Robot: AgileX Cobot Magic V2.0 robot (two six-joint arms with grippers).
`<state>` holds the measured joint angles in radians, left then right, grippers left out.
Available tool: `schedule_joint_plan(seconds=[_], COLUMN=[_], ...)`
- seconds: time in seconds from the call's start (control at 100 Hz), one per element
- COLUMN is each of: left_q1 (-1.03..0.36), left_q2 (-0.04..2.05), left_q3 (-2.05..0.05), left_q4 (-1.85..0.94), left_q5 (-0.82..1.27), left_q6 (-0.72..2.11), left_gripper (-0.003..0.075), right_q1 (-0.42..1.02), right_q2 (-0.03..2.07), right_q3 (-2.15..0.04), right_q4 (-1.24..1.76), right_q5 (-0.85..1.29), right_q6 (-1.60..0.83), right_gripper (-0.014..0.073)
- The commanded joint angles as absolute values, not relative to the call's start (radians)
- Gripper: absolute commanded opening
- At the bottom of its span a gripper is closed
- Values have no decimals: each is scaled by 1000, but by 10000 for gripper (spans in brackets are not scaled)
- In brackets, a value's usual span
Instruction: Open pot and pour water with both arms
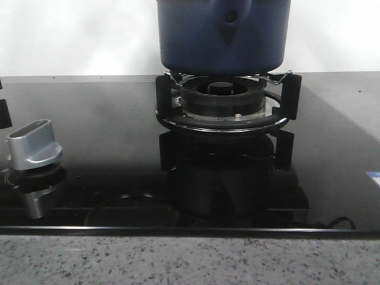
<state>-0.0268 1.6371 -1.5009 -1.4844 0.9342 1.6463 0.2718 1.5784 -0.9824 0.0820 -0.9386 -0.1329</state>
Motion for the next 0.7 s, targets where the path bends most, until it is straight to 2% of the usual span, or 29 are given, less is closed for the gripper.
schedule_joint_plan(seconds=[0.0,0.39,0.69], left_q1=[-29,-29,-29], left_q2=[1581,1581,1581], left_q3=[-1533,-1533,-1533], left_q4=[-1591,-1591,-1591], left_q5=[945,945,945], left_q6=[1637,1637,1637], left_gripper=[220,220,220], right_q1=[270,270,270], right_q2=[1540,1523,1486], right_q3=[-1008,-1013,-1117], right_q4=[71,116,136], right_q5=[-1033,-900,-580], right_q6=[-136,-136,-136], right_gripper=[-56,-56,-56])
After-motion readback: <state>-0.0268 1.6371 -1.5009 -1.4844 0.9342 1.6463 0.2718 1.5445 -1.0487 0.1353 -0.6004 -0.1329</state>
